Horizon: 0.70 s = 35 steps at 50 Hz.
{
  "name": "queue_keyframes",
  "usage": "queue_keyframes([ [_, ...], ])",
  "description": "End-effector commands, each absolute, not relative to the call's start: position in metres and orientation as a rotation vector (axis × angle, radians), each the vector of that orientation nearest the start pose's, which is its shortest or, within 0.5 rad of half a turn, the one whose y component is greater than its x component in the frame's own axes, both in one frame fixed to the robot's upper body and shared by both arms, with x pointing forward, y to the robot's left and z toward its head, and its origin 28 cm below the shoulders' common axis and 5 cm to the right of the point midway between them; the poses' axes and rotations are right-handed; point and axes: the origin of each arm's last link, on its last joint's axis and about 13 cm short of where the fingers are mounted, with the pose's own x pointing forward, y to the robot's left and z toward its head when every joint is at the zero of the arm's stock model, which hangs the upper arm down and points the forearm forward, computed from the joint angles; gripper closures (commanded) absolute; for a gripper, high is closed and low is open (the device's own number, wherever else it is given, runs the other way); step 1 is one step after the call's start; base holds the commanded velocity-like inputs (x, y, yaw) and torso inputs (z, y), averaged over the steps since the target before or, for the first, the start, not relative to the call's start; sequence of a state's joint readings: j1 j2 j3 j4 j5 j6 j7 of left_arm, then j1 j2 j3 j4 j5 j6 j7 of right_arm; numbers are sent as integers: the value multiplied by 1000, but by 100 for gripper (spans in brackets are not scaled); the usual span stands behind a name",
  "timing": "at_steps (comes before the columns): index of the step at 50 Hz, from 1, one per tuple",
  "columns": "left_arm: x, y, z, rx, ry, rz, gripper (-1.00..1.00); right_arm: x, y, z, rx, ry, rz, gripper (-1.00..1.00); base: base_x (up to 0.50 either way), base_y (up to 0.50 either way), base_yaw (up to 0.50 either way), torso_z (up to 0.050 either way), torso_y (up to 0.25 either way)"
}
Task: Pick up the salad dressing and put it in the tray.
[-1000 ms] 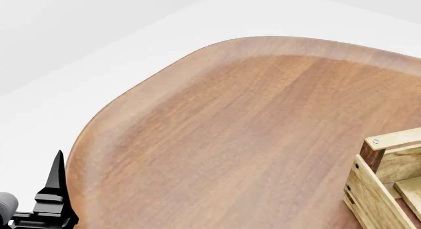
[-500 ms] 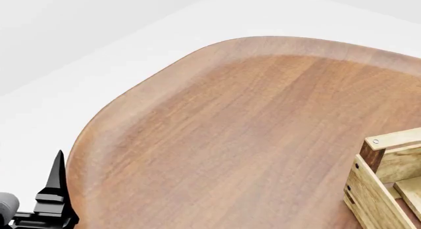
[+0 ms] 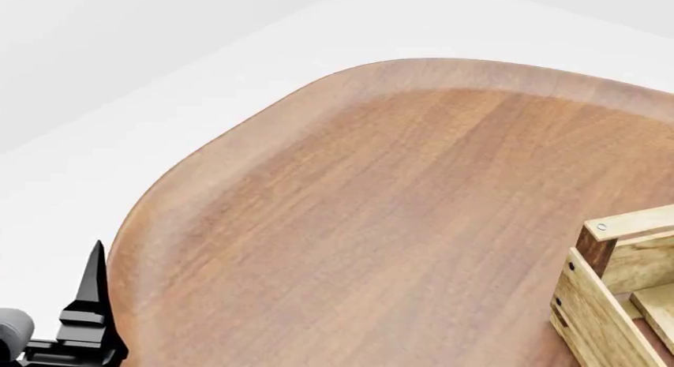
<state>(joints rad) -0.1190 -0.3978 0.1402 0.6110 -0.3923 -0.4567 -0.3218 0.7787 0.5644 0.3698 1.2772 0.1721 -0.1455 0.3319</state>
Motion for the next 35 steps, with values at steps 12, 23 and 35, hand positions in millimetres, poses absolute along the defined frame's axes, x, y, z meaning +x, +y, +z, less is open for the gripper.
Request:
queue_keyframes([
  [12,208,228,130,36,-180,-32,-100,279,-337,32,82,239,-1002,-100,0,0,0,0,0],
  [23,208,229,129,36,-180,-31,-100,280,-337,35,83,215,-978,-100,0,0,0,0,0],
  [35,207,229,130,34,-184,-28,-100,267,-320,79,28,110,-934,-100,0,0,0,0,0],
])
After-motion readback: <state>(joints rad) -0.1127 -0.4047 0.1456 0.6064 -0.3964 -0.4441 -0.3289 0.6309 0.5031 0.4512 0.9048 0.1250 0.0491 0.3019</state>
